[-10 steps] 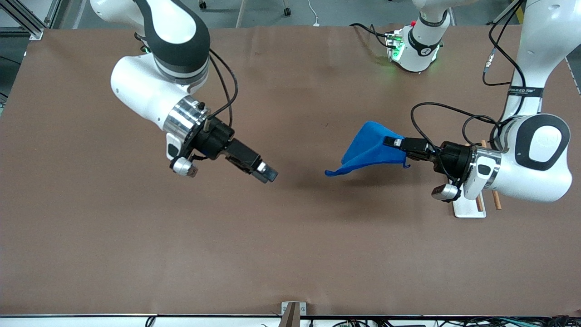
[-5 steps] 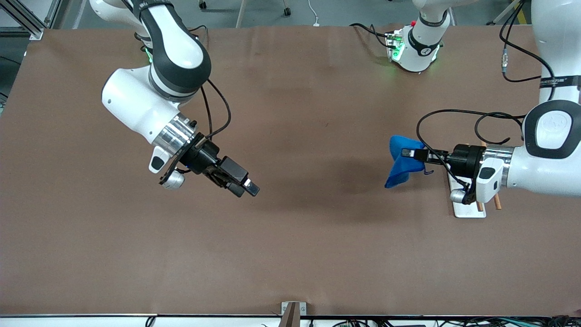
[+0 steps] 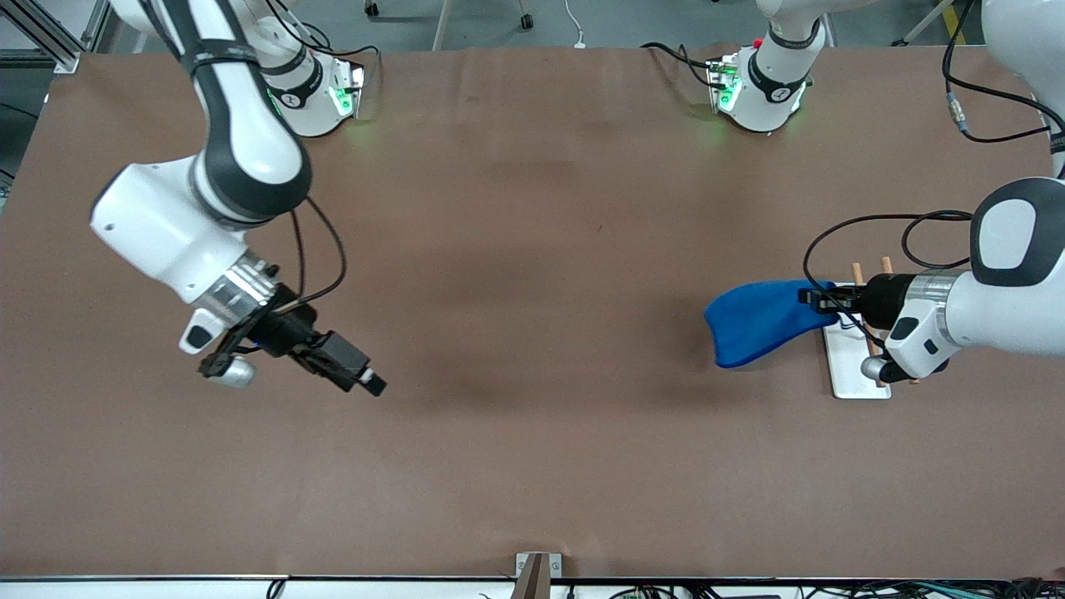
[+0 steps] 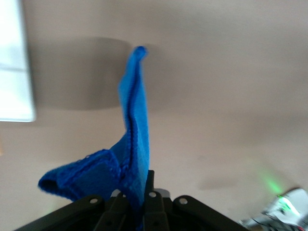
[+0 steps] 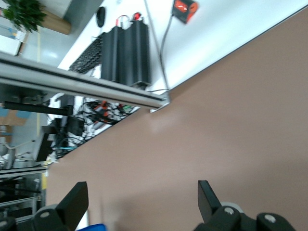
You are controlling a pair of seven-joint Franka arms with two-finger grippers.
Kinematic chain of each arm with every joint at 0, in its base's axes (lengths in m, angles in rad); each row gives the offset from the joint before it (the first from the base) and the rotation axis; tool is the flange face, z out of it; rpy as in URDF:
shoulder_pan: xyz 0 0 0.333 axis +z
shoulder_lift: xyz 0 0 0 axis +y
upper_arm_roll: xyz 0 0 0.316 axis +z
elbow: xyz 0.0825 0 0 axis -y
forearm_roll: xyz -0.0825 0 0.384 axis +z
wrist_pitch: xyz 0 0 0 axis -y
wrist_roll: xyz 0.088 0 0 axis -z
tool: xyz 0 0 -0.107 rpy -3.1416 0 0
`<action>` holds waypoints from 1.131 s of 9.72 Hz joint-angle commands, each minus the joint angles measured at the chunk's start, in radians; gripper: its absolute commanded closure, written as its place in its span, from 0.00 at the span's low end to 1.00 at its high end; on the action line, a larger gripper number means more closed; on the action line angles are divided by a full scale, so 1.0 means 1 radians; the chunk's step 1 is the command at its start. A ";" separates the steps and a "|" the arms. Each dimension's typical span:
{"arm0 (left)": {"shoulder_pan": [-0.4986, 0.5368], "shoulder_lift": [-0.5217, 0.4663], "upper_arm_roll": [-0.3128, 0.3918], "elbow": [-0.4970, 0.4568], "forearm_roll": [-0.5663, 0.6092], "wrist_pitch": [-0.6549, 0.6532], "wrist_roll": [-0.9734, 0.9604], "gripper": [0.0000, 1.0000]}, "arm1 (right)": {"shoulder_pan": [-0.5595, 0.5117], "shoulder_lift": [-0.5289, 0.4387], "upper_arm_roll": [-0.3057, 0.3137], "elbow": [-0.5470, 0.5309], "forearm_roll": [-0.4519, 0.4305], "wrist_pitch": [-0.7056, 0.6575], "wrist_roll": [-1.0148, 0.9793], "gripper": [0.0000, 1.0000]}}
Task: Right arm passes towel to left arm to hang
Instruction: 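Move the towel toward the rack while the right gripper withdraws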
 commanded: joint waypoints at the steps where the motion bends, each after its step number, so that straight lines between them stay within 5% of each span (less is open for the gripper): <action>1: 0.027 0.011 0.001 -0.011 0.116 0.010 -0.055 0.99 | -0.116 -0.082 0.026 -0.037 -0.137 -0.124 0.001 0.00; 4: 0.093 0.008 0.001 -0.014 0.141 -0.013 -0.045 0.99 | -0.268 -0.161 0.055 -0.028 -0.479 -0.363 0.018 0.00; 7: 0.116 0.008 0.000 -0.008 0.247 -0.022 0.009 0.99 | -0.390 -0.277 0.118 -0.006 -0.720 -0.595 0.020 0.00; 11: 0.114 0.073 0.001 0.096 0.367 -0.020 0.211 1.00 | -0.430 -0.325 0.143 0.138 -0.828 -0.914 0.020 0.00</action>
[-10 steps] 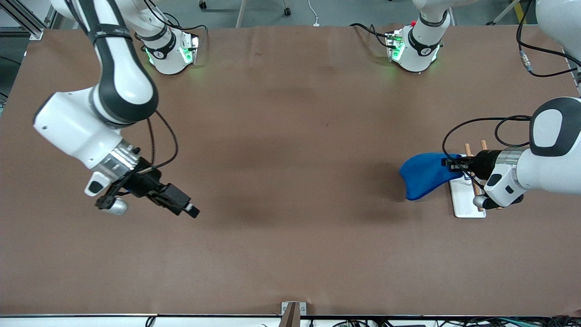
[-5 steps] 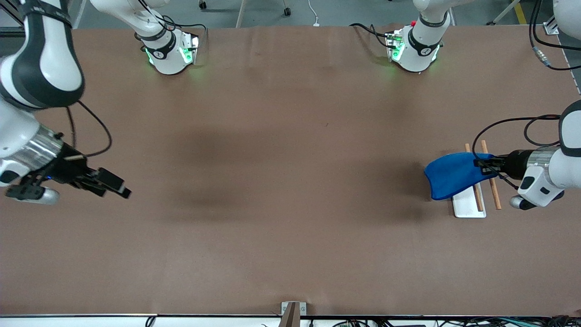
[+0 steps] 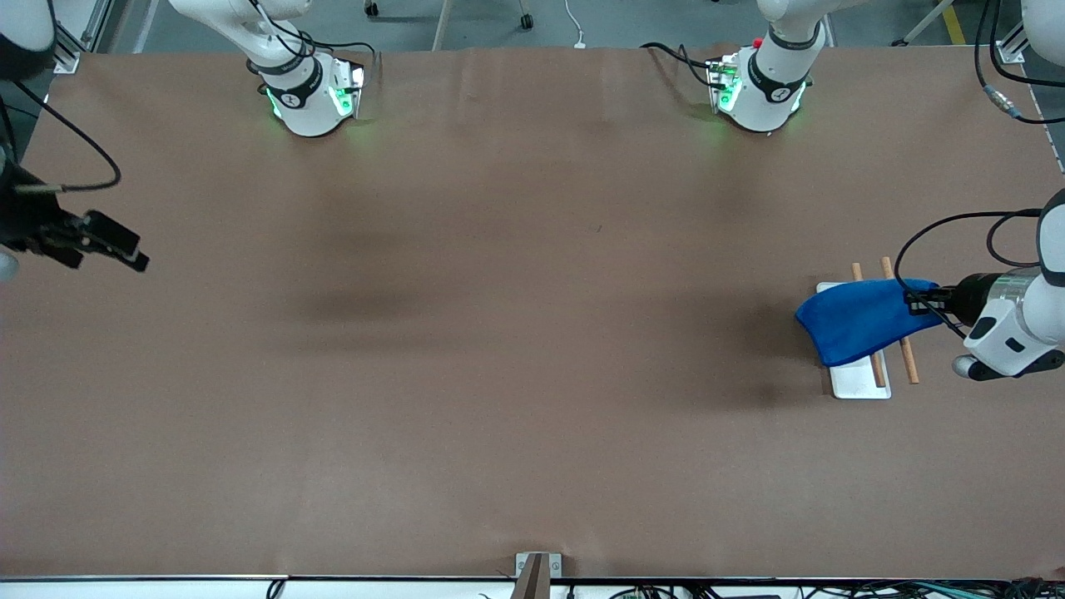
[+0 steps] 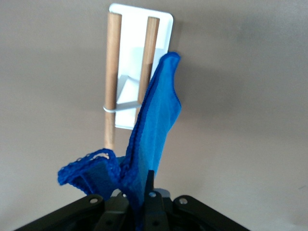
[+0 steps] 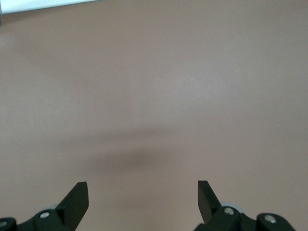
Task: Right arm passes towel to left arm to hang
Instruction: 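Drape the towel over the wooden dowels with the left gripper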
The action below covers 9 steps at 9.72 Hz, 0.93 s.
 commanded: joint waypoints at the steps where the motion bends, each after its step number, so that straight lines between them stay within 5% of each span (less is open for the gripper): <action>1: 0.004 0.059 -0.003 0.059 0.050 -0.005 0.120 1.00 | -0.035 -0.006 0.019 0.064 -0.028 -0.149 0.016 0.00; 9: 0.128 0.108 -0.003 0.062 0.079 0.000 0.440 0.99 | -0.042 -0.053 0.025 0.014 -0.057 -0.134 0.016 0.00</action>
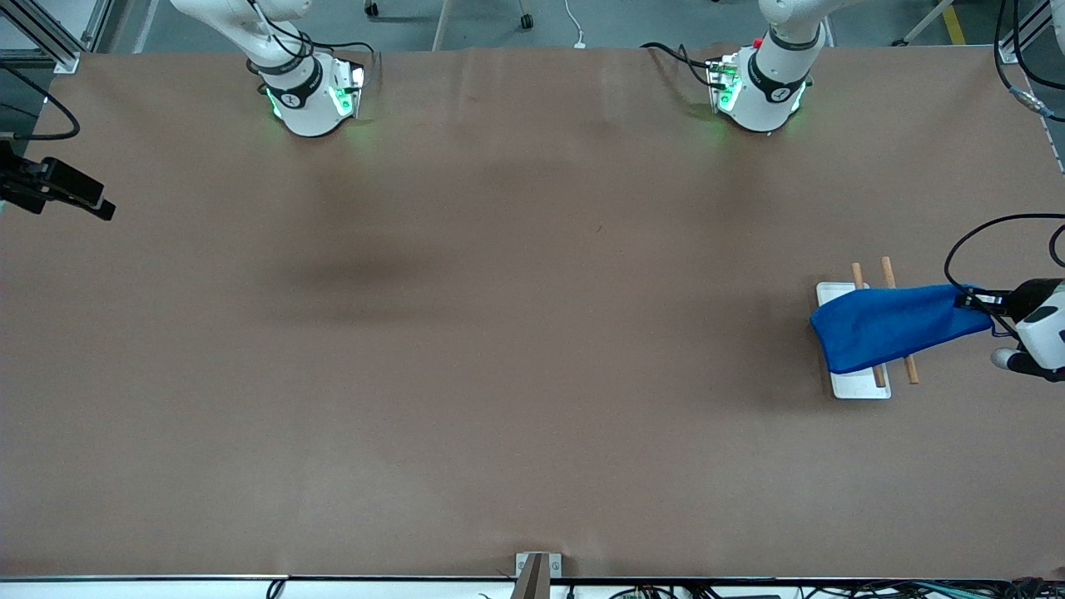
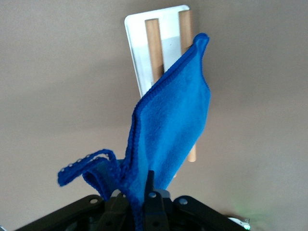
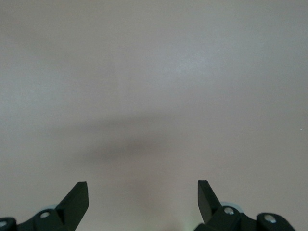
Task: Right arm passes towel to left arm to hang
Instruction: 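Drape the towel over the wooden dowels with the left gripper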
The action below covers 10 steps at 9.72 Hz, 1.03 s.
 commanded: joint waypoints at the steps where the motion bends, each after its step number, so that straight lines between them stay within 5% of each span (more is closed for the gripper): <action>1: 0.010 0.050 -0.005 0.012 0.040 0.012 0.023 0.99 | 0.003 -0.026 0.019 -0.026 -0.036 0.017 0.014 0.00; 5: 0.038 0.089 -0.005 0.012 0.069 0.091 0.058 0.97 | 0.006 -0.024 0.019 -0.029 -0.036 0.025 0.015 0.00; 7: 0.044 0.102 -0.005 0.012 0.074 0.112 0.067 0.85 | 0.017 -0.024 0.019 -0.029 -0.036 0.025 0.015 0.00; 9: 0.049 0.111 -0.004 0.012 0.074 0.123 0.067 0.45 | 0.017 -0.024 0.019 -0.029 -0.036 0.023 0.015 0.00; 10: 0.062 0.111 -0.005 0.012 0.073 0.131 0.069 0.00 | 0.015 -0.024 0.019 -0.029 -0.036 0.023 0.015 0.00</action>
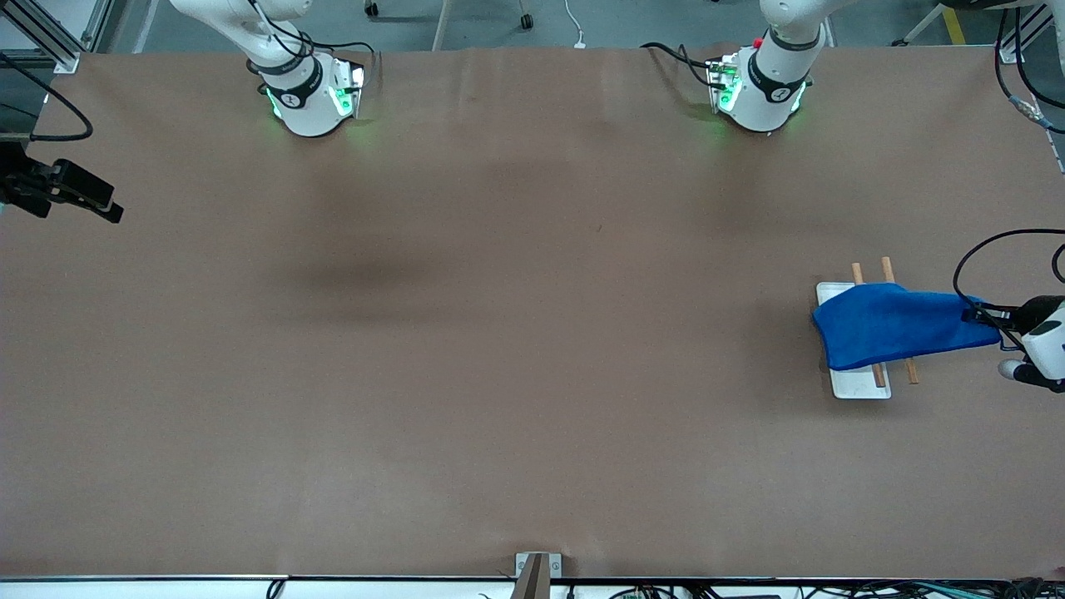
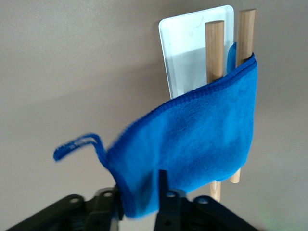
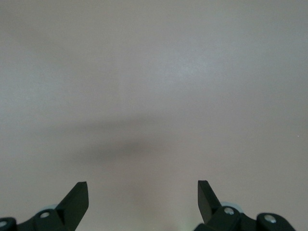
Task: Right arm passes towel to left arm to hang
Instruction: 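Drape the towel over the wooden dowels with the left gripper, then open the left gripper and pull it back from the towel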
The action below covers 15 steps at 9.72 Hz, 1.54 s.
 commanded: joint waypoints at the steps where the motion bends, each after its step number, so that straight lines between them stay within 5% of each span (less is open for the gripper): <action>1: 0.028 0.031 -0.007 0.009 0.018 0.026 0.023 0.00 | 0.001 -0.024 0.005 -0.029 -0.022 0.013 0.015 0.00; 8: 0.023 -0.059 -0.033 0.086 0.006 0.028 0.069 0.00 | 0.001 -0.024 0.005 -0.029 -0.020 0.010 0.015 0.00; 15: 0.023 -0.289 -0.244 0.078 -0.013 -0.056 -0.229 0.00 | -0.001 -0.024 0.005 -0.029 -0.019 0.008 0.015 0.00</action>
